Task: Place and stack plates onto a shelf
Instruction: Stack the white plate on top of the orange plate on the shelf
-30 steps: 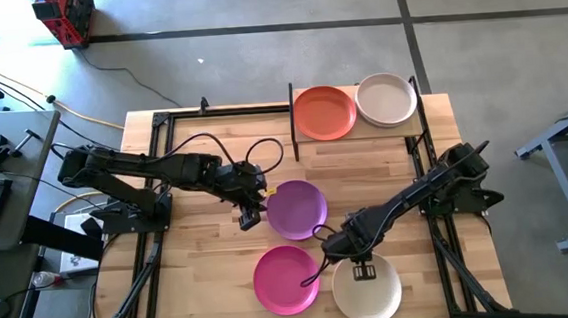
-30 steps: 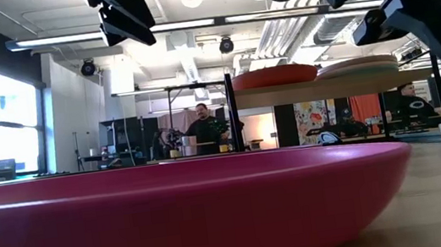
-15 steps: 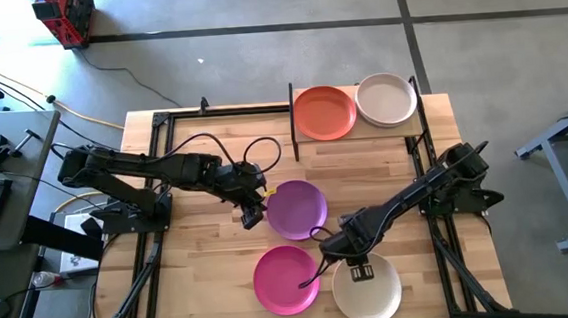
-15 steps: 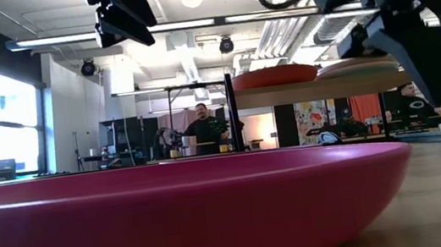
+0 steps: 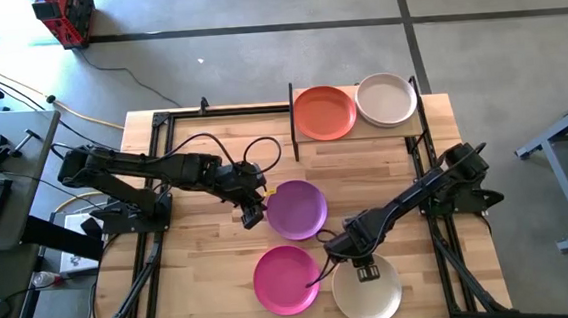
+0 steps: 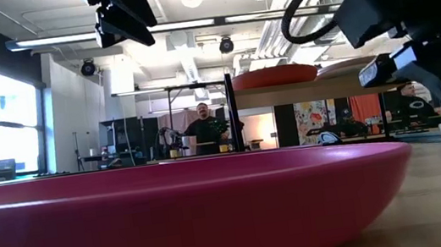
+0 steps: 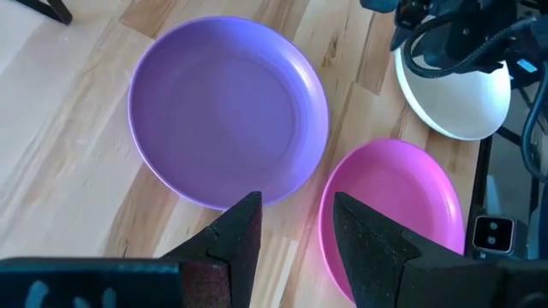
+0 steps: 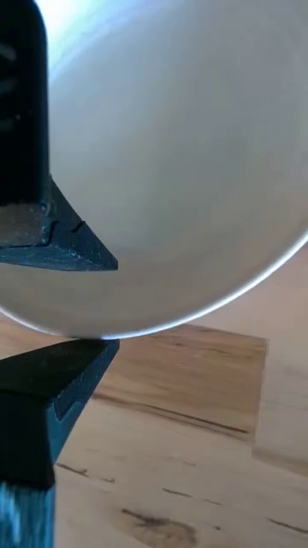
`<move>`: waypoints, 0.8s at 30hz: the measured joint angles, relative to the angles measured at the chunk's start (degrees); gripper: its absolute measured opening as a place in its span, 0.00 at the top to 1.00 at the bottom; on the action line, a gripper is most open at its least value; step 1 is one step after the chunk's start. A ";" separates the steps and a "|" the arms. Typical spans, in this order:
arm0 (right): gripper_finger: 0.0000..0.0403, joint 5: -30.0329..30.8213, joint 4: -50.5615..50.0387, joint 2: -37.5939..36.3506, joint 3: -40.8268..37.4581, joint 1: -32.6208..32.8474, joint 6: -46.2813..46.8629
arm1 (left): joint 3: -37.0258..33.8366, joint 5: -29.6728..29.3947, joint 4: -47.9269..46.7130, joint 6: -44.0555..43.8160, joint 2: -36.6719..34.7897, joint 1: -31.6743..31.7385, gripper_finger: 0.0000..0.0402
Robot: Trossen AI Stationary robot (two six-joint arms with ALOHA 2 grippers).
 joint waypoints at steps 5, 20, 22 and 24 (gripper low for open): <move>0.72 -0.54 2.08 0.00 -1.81 -0.15 0.06 | 0.00 -0.02 -0.01 1.24 0.01 0.00 0.67; 0.99 0.46 0.81 -0.14 -1.81 -0.44 6.36 | 0.00 0.00 -0.04 1.32 0.00 0.01 0.67; 0.99 0.48 0.15 -0.36 -1.81 -0.54 8.37 | 0.00 0.00 -0.05 1.34 0.00 0.00 0.67; 1.00 0.56 -0.60 -0.80 -1.81 -0.55 10.22 | 0.00 0.00 -0.04 1.34 -0.01 0.01 0.67</move>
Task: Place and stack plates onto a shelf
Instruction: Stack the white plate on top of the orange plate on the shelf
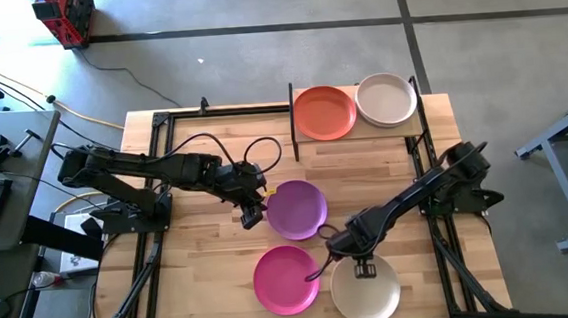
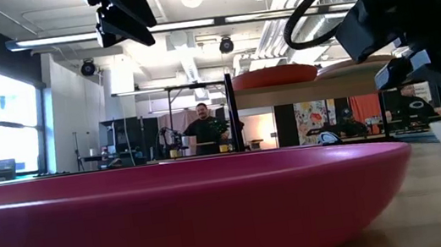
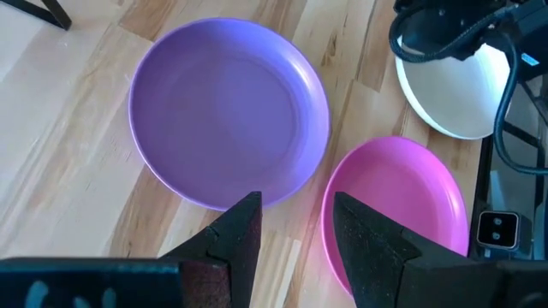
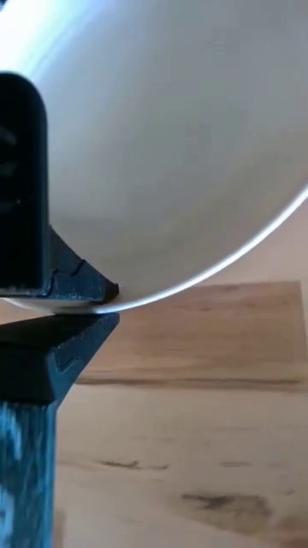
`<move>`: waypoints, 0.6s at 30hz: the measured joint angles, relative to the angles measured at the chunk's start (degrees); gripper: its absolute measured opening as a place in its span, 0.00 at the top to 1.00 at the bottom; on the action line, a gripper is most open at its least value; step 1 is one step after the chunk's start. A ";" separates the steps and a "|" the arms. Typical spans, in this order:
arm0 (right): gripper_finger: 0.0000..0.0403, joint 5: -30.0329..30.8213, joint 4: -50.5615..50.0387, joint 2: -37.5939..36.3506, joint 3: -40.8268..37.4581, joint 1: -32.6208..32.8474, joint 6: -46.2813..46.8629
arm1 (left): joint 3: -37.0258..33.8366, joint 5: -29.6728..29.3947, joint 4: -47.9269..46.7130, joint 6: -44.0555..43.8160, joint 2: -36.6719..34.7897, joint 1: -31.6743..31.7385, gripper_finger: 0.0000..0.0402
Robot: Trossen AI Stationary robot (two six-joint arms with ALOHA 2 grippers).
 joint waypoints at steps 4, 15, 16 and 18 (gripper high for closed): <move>1.00 1.31 -1.66 -1.88 0.02 0.02 4.70 | 0.00 0.00 0.00 2.95 0.01 -0.01 0.67; 1.00 9.93 -8.14 -11.58 0.04 0.00 18.28 | 0.00 0.02 0.00 9.47 0.02 0.00 0.67; 1.00 10.42 -9.47 -12.24 0.04 0.00 19.11 | 0.00 0.02 0.00 9.89 0.00 -0.02 0.67; 1.00 11.26 -12.43 -13.67 0.04 0.00 20.93 | 0.00 0.04 0.00 10.70 0.02 0.01 0.67</move>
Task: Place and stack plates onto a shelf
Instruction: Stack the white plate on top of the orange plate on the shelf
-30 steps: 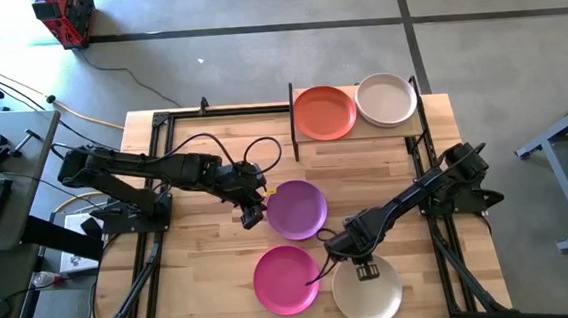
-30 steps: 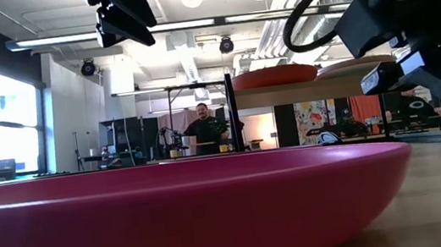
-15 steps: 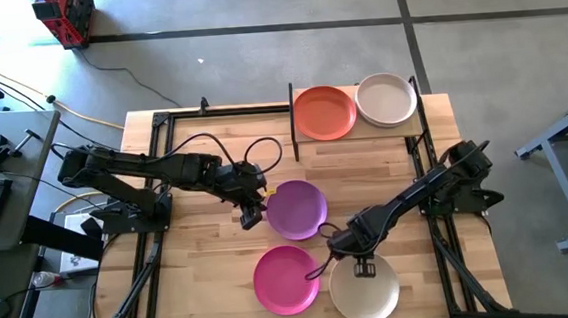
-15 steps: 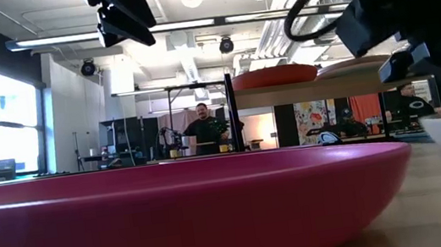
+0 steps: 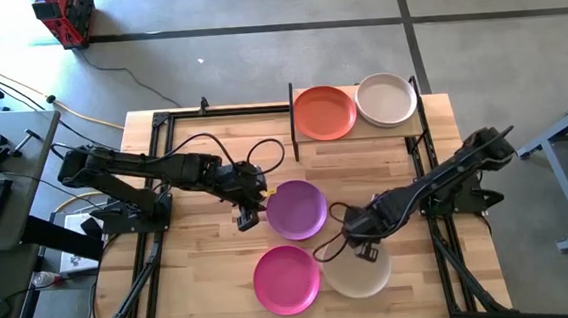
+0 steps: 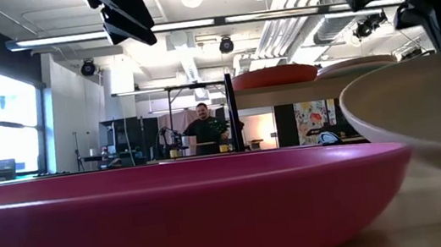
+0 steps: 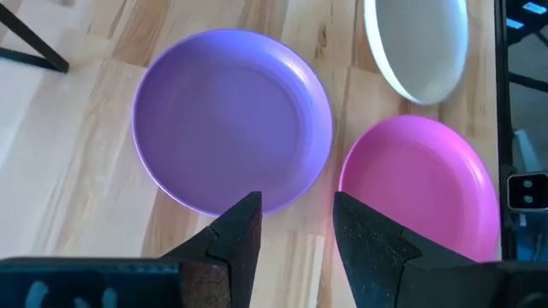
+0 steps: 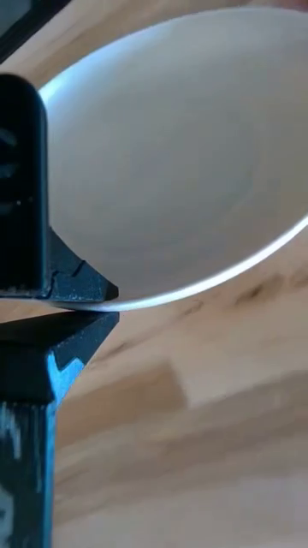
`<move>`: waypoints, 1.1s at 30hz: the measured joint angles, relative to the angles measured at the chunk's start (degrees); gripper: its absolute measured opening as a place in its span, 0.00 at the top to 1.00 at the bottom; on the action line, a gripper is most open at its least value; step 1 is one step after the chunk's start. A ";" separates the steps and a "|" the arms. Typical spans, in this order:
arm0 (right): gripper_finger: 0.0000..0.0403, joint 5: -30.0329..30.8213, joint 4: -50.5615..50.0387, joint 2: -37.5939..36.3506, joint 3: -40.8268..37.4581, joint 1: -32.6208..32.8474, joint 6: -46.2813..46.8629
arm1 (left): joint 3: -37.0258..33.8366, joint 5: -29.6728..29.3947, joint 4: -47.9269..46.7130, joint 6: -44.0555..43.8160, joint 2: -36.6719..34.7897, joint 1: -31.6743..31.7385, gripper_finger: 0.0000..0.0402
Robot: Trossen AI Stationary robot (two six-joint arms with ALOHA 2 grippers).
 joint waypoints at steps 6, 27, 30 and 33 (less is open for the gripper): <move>1.00 2.63 -4.44 -3.87 0.00 0.00 2.51 | 0.00 -0.39 -0.36 3.17 -0.01 0.02 0.67; 1.00 17.51 -8.55 -22.09 0.00 -11.05 16.88 | -0.02 -13.64 -9.66 9.61 -0.02 6.96 0.67; 1.00 20.79 -6.19 -24.43 0.00 -15.81 15.39 | -0.02 -13.63 -9.66 12.14 -0.02 9.48 0.67; 1.00 24.02 -1.99 -26.42 0.00 -21.70 11.95 | -0.02 -13.63 -9.33 15.13 -0.02 12.27 0.67</move>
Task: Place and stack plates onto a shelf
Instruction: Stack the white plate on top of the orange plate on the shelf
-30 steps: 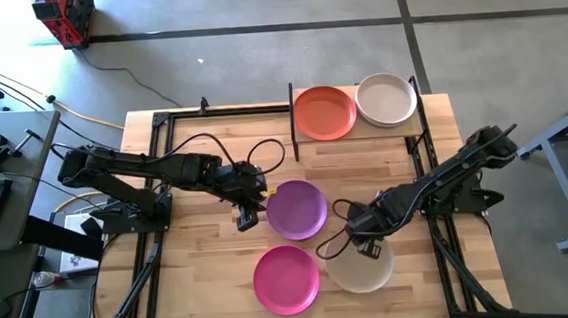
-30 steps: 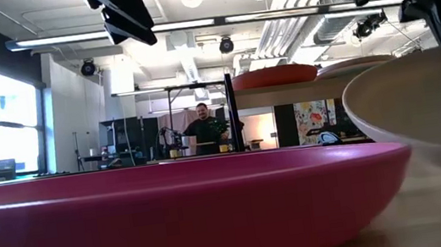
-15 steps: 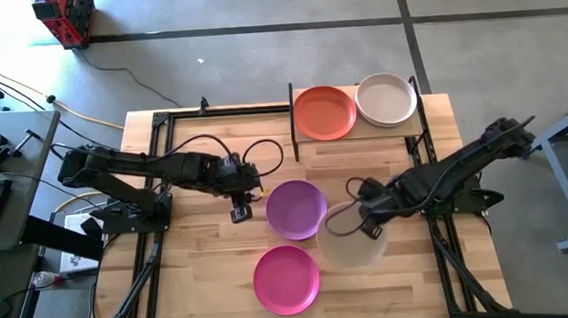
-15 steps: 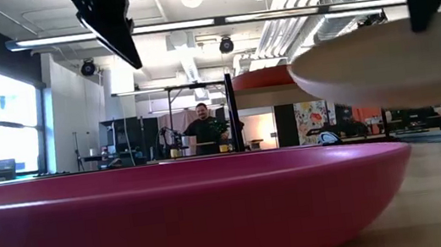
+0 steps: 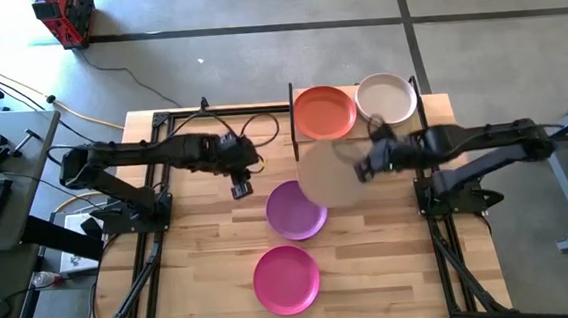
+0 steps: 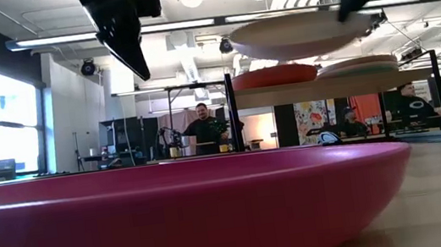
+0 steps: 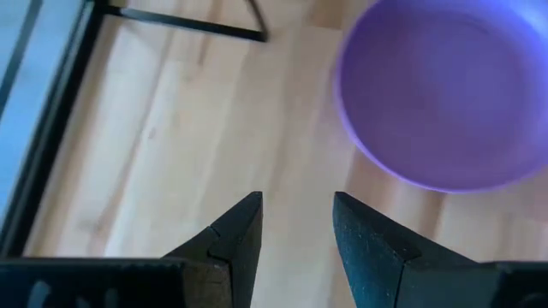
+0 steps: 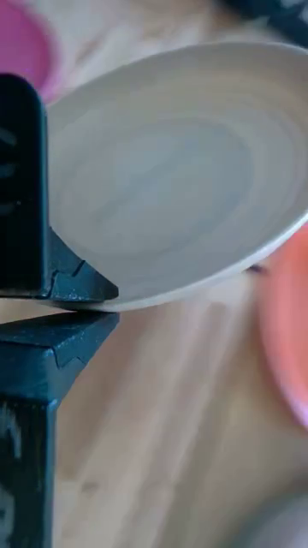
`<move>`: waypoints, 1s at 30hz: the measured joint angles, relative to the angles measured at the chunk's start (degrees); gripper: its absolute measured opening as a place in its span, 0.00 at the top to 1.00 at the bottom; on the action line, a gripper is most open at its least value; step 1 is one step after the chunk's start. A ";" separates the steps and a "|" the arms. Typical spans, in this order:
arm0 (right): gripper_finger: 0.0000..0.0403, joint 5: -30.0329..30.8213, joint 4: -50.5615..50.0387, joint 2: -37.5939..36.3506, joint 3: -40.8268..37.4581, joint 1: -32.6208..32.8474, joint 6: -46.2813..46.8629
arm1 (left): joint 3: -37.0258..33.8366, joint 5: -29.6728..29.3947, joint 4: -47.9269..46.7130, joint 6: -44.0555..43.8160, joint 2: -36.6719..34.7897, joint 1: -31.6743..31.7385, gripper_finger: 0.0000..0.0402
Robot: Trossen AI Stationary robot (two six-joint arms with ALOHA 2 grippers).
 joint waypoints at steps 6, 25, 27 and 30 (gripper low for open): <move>1.00 0.90 10.68 -2.66 0.00 -15.94 -6.49 | 0.00 0.00 0.06 4.20 0.00 5.82 0.67; 1.00 -26.03 25.70 5.59 0.02 -45.45 -5.40 | 0.00 0.87 0.39 7.19 0.00 18.38 0.67; 1.00 -25.96 25.27 6.27 0.37 -45.43 -5.50 | 0.00 0.87 0.37 7.19 0.00 18.82 0.67; 1.00 -26.07 22.08 6.69 1.37 -45.43 -5.93 | 0.00 0.87 0.39 7.19 0.00 19.29 0.67</move>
